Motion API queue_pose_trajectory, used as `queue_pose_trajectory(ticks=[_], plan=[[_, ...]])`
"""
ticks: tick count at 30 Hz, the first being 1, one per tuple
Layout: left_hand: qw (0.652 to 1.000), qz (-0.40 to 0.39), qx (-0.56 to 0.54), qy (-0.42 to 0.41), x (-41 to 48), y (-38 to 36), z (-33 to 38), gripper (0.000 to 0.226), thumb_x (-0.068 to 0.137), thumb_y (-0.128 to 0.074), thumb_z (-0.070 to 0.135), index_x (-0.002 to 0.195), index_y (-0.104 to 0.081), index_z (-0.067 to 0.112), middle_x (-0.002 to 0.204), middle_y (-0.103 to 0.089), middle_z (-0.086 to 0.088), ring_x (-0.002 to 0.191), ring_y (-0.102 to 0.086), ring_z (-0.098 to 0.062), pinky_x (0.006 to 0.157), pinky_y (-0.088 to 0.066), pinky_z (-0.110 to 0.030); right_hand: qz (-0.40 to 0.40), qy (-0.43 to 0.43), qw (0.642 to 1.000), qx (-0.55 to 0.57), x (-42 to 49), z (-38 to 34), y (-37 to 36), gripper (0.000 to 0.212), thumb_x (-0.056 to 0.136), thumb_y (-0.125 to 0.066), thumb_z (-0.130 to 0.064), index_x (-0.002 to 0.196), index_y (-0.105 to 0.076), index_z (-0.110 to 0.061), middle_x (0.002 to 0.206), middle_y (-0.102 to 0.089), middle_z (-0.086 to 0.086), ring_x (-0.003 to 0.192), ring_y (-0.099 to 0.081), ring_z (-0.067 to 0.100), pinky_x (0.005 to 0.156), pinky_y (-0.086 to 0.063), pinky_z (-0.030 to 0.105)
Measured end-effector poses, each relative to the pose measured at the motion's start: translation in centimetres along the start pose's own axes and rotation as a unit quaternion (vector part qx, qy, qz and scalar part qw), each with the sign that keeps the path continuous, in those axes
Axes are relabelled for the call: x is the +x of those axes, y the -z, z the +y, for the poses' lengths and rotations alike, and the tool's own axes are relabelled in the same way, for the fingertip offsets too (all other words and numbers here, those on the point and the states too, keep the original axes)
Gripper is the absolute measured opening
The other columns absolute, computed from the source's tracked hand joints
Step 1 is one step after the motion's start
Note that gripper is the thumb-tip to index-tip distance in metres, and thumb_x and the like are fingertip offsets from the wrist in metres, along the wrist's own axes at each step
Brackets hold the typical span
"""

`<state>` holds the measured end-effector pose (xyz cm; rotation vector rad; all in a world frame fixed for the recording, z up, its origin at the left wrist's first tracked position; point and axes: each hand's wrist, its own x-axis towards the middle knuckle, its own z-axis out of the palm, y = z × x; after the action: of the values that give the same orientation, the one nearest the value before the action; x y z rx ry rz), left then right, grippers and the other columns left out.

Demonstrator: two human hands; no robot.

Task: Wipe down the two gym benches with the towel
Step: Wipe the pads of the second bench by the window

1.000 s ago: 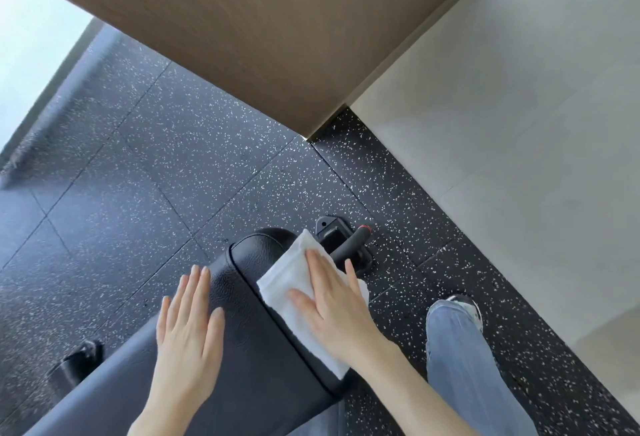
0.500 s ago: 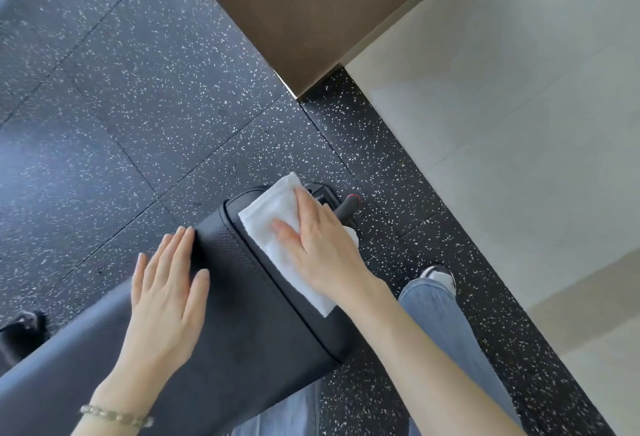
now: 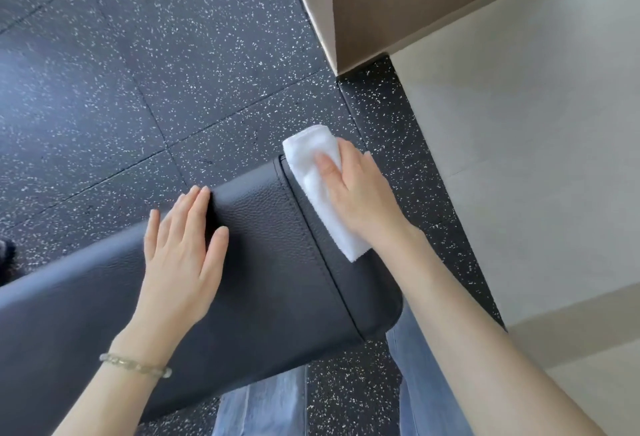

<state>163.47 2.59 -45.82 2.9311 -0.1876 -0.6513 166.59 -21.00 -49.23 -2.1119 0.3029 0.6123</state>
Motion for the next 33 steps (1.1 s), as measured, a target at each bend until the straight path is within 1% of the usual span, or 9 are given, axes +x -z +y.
queue_pose_trajectory(ticks=[3,9,12,16,18,22,25,27,33], plan=[[1.000,0.010,-0.007,0.008,-0.3,-0.1,-0.7,0.061,0.095,-0.021,0.045,0.146,-0.029,0.012,0.152,-0.030,-0.006,0.142,-0.022,-0.021,0.117,-0.001,-0.038,-0.041,0.026,0.994,-0.097,2.9,-2.0,0.2,0.046,0.103,-0.023,-0.041,0.119,-0.051,-0.008,0.115,-0.058,0.004,0.104,-0.048,0.015,0.108,-0.022,0.037],[0.999,0.009,-0.029,0.035,-0.2,0.3,-1.7,0.062,0.095,-0.019,0.047,0.143,-0.035,0.011,0.149,-0.036,-0.006,0.140,-0.027,-0.022,0.117,0.002,-0.036,-0.069,0.080,0.981,-0.160,1.6,-1.1,0.9,0.055,0.100,-0.021,-0.048,0.138,-0.041,-0.014,0.139,-0.048,-0.002,0.131,-0.037,0.009,0.118,0.000,0.037],[0.998,0.000,-0.045,0.035,0.3,0.3,-1.5,0.062,0.095,-0.022,0.045,0.140,-0.039,0.007,0.145,-0.042,-0.009,0.137,-0.032,-0.024,0.116,0.001,-0.035,-0.113,0.027,0.976,-0.185,2.8,-2.3,1.6,0.055,0.100,-0.018,-0.048,0.130,-0.048,-0.012,0.129,-0.054,0.000,0.125,-0.043,0.014,0.118,0.000,0.037],[0.997,-0.015,-0.067,0.033,0.5,0.7,-1.5,0.061,0.096,-0.020,0.045,0.139,-0.042,0.007,0.144,-0.044,-0.006,0.137,-0.034,-0.022,0.117,-0.002,-0.039,-0.173,0.039,0.921,-0.345,5.4,-5.8,-0.8,0.054,0.101,-0.013,-0.044,0.111,-0.055,-0.011,0.108,-0.062,0.006,0.107,-0.056,0.021,0.117,0.000,0.042],[0.996,-0.027,-0.075,0.028,0.5,1.0,-2.0,0.060,0.096,-0.020,0.045,0.139,-0.043,0.009,0.143,-0.045,-0.004,0.136,-0.035,-0.020,0.116,-0.003,-0.040,-0.217,0.080,0.892,-0.388,5.9,-7.2,-1.9,0.055,0.101,-0.013,-0.045,0.114,-0.056,-0.012,0.110,-0.063,0.006,0.109,-0.056,0.021,0.117,0.000,0.043],[0.996,-0.050,-0.070,0.030,0.4,1.6,-4.3,0.059,0.096,-0.020,0.044,0.137,-0.046,0.009,0.141,-0.048,-0.005,0.134,-0.039,-0.020,0.116,-0.006,-0.043,-0.242,0.043,0.882,-0.403,6.0,-7.1,0.2,0.053,0.101,-0.011,-0.045,0.131,-0.049,-0.024,0.130,-0.057,0.001,0.122,-0.050,0.016,0.116,0.007,0.044],[0.995,-0.065,-0.068,0.044,0.0,1.7,-6.6,0.059,0.096,-0.021,0.044,0.136,-0.047,0.009,0.140,-0.049,-0.005,0.133,-0.041,-0.020,0.116,-0.007,-0.043,-0.211,-0.031,0.894,-0.395,5.8,-7.3,0.4,0.058,0.100,-0.008,-0.043,0.116,-0.058,-0.017,0.116,-0.064,0.004,0.110,-0.056,0.019,0.116,0.005,0.043],[0.994,-0.068,-0.068,0.049,-0.4,1.8,-7.9,0.058,0.096,-0.023,0.043,0.137,-0.045,0.009,0.141,-0.047,-0.006,0.133,-0.040,-0.021,0.116,-0.007,-0.043,-0.215,-0.011,0.883,-0.417,6.2,-8.6,-1.9,0.058,0.099,-0.010,-0.043,0.114,-0.059,-0.016,0.112,-0.066,0.004,0.107,-0.057,0.020,0.117,0.003,0.044],[0.993,-0.079,-0.068,0.049,-1.3,1.7,-10.3,0.058,0.095,-0.026,0.042,0.138,-0.044,0.006,0.143,-0.045,-0.008,0.135,-0.037,-0.023,0.117,-0.008,-0.043,-0.266,0.083,0.867,-0.414,5.1,-12.7,-9.7,0.054,0.101,-0.015,-0.044,0.131,-0.051,-0.017,0.132,-0.056,-0.001,0.124,-0.048,0.017,0.117,-0.001,0.042]])
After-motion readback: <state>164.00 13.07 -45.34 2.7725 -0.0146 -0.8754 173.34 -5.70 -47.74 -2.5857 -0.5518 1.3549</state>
